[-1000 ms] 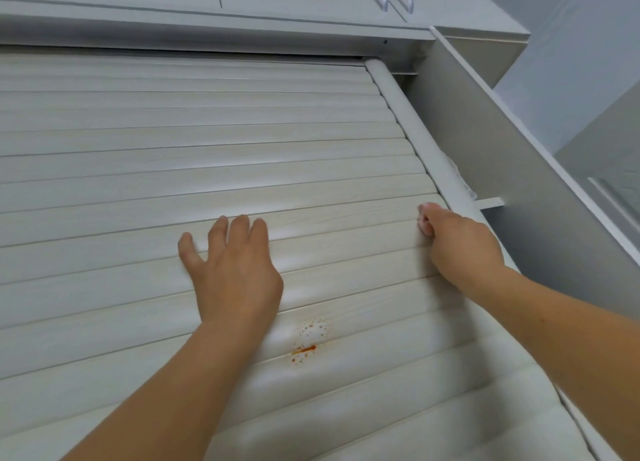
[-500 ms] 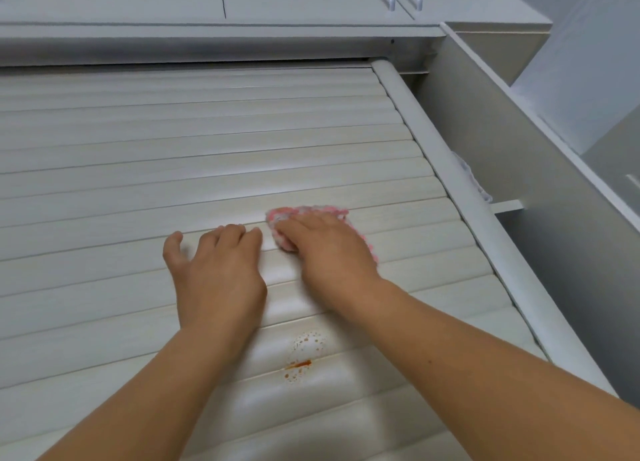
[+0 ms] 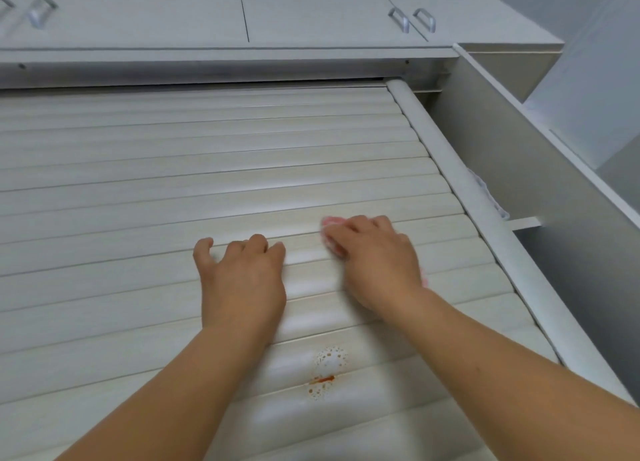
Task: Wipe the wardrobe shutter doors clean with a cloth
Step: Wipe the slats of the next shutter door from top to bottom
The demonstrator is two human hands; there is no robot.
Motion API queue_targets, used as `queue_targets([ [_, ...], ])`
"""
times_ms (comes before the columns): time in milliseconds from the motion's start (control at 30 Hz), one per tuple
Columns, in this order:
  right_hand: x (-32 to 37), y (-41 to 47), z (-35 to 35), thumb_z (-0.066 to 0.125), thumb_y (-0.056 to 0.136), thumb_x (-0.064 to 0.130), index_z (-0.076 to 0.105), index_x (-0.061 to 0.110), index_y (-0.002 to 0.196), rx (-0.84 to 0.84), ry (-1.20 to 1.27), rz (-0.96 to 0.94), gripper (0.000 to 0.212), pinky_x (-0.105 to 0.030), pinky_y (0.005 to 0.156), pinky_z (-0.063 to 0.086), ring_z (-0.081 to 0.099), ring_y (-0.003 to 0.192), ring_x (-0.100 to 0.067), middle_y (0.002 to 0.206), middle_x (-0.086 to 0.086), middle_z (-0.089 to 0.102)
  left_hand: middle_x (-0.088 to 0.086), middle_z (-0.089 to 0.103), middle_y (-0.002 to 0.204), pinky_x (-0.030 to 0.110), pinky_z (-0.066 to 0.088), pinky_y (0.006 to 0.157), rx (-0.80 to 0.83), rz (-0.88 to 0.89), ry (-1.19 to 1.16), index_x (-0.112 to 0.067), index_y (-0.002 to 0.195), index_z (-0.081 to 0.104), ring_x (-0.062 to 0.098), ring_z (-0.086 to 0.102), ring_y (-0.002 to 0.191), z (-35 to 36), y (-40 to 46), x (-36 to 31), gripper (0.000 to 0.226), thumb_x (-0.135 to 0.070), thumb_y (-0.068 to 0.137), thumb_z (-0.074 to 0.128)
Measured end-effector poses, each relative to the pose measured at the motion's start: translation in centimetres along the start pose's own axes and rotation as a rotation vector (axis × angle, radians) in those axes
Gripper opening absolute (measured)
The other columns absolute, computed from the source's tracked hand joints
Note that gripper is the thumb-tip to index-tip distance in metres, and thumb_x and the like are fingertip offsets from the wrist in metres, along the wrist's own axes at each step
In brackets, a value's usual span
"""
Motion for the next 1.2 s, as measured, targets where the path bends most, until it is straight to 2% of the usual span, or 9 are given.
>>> queue_targets([
  [133, -0.4, 0.6, 0.2, 0.039, 0.094, 0.027, 0.041, 0.046, 0.134, 0.005, 0.019, -0.031, 0.044, -0.036, 0.090, 0.034, 0.036, 0.121, -0.020, 0.139, 0.015, 0.040, -0.007, 0.050, 0.113, 0.050, 0.007, 0.104, 0.023, 0.046, 0.019, -0.031, 0.117, 0.048, 0.016, 0.049, 0.108, -0.2, -0.1, 0.4, 0.045, -0.006, 0.082, 0.033],
  [300, -9.4, 0.9, -0.4, 0.027, 0.097, 0.030, 0.030, 0.042, 0.142, 0.035, -0.058, 0.377, 0.046, -0.045, 0.104, 0.026, 0.029, 0.129, -0.030, 0.149, 0.005, 0.032, -0.011, 0.045, 0.126, 0.048, 0.002, 0.106, 0.057, 0.091, -0.050, -0.032, 0.127, 0.043, 0.013, 0.045, 0.116, -0.2, -0.1, 1.2, 0.055, -0.004, 0.080, 0.036],
  [367, -11.0, 1.6, -0.1, 0.028, 0.097, 0.025, 0.034, 0.036, 0.139, 0.050, -0.064, 0.437, 0.044, -0.049, 0.105, 0.023, 0.027, 0.130, -0.033, 0.149, 0.000, 0.031, -0.011, 0.041, 0.134, 0.047, 0.000, 0.108, 0.076, 0.104, -0.073, -0.033, 0.132, 0.039, 0.012, 0.040, 0.123, -0.1, -0.1, 1.1, 0.058, -0.005, 0.081, 0.036],
  [500, -8.7, 4.2, 1.1, 0.034, 0.095, 0.018, 0.040, 0.023, 0.130, 0.006, -0.051, 0.326, 0.036, -0.049, 0.099, 0.028, 0.034, 0.120, -0.034, 0.144, -0.007, 0.035, -0.012, 0.028, 0.149, 0.044, -0.007, 0.110, 0.096, 0.115, -0.145, -0.035, 0.140, 0.032, 0.007, 0.027, 0.135, 0.1, -0.3, 2.0, 0.063, -0.005, 0.084, 0.036],
  [667, -1.9, 7.2, 1.5, 0.036, 0.096, 0.021, 0.041, 0.022, 0.132, 0.030, -0.006, 0.120, 0.036, -0.049, 0.104, 0.023, 0.028, 0.129, -0.033, 0.148, -0.006, 0.031, -0.015, 0.013, 0.155, 0.043, -0.014, 0.111, 0.118, 0.187, -0.176, -0.034, 0.144, 0.024, 0.003, 0.006, 0.141, 0.4, -1.3, 3.5, 0.072, 0.001, 0.082, 0.036],
  [767, 3.2, 8.3, 2.5, 0.035, 0.097, 0.022, 0.042, 0.027, 0.131, 0.062, 0.056, -0.014, 0.035, -0.049, 0.110, 0.015, 0.021, 0.135, -0.032, 0.152, -0.002, 0.026, -0.006, 0.040, 0.143, 0.038, -0.007, 0.108, -0.003, 0.210, -0.183, -0.027, 0.129, 0.050, 0.013, 0.031, 0.136, 0.5, -2.7, 5.3, 0.068, 0.002, 0.070, 0.033],
  [867, 7.4, 8.5, 3.5, 0.032, 0.100, 0.026, 0.034, 0.034, 0.141, 0.095, 0.085, -0.127, 0.042, -0.048, 0.113, 0.008, 0.013, 0.141, -0.030, 0.156, 0.002, 0.019, 0.002, 0.064, 0.111, 0.038, 0.013, 0.100, -0.101, 0.154, -0.176, -0.020, 0.100, 0.067, 0.022, 0.061, 0.108, 0.6, -4.0, 7.9, 0.054, 0.002, 0.056, 0.045],
  [1033, 11.2, 7.5, 3.9, 0.031, 0.100, 0.025, 0.039, 0.032, 0.137, 0.136, 0.115, -0.235, 0.039, -0.046, 0.114, 0.003, 0.007, 0.143, -0.028, 0.156, 0.002, 0.017, 0.003, 0.063, 0.100, 0.038, 0.017, 0.096, -0.194, 0.095, -0.141, -0.019, 0.094, 0.065, 0.024, 0.062, 0.093, 0.0, -5.8, 11.9, 0.051, 0.003, 0.053, 0.044],
  [1200, 13.8, 4.2, 4.3, 0.029, 0.101, 0.031, 0.034, 0.036, 0.142, 0.143, 0.111, -0.240, 0.041, -0.044, 0.115, -0.001, 0.002, 0.145, -0.025, 0.159, 0.004, 0.012, -0.001, 0.061, 0.097, 0.038, 0.017, 0.095, -0.169, 0.039, -0.139, -0.021, 0.095, 0.064, 0.024, 0.060, 0.093, 0.7, -6.9, 13.7, 0.043, 0.000, 0.063, 0.046],
])
Point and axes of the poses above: each hand's wrist, its own y-axis towards the middle knuckle, its own z-axis out of the palm, x = y × z, the point moved 4 cm from there along y, towards the middle knuckle
